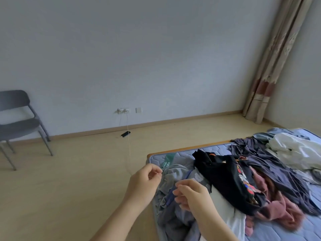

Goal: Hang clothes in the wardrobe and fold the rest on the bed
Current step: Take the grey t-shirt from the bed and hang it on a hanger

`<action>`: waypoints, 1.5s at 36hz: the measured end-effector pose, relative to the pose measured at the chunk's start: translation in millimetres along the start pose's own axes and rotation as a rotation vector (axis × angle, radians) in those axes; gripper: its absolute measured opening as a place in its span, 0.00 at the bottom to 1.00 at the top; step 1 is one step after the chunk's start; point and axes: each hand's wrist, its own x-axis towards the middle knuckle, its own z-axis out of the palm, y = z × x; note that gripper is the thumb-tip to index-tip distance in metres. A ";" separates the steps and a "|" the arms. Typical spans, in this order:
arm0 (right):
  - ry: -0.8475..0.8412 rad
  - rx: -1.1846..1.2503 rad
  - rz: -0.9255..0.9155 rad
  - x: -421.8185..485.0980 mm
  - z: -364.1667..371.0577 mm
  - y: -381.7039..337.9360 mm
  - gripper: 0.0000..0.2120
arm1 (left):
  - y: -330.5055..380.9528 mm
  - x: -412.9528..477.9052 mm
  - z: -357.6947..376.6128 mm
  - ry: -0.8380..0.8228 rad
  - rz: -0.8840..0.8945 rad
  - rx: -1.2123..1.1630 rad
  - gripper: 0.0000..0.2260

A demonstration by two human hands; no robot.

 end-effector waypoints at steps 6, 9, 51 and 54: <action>0.099 0.013 0.073 35.3 -39.9 13.2 0.10 | 5.3 37.3 47.0 -0.115 -0.036 0.016 0.10; 0.146 0.039 0.099 51.4 -54.9 15.7 0.09 | 7.3 61.7 68.5 -0.171 -0.029 0.021 0.08; 0.616 -0.068 0.508 268.0 -183.0 100.4 0.09 | -89.7 284.2 333.9 -0.790 -0.231 0.219 0.09; 0.642 -0.119 0.517 275.1 -192.3 111.9 0.08 | -99.3 288.3 343.5 -0.776 -0.239 0.245 0.08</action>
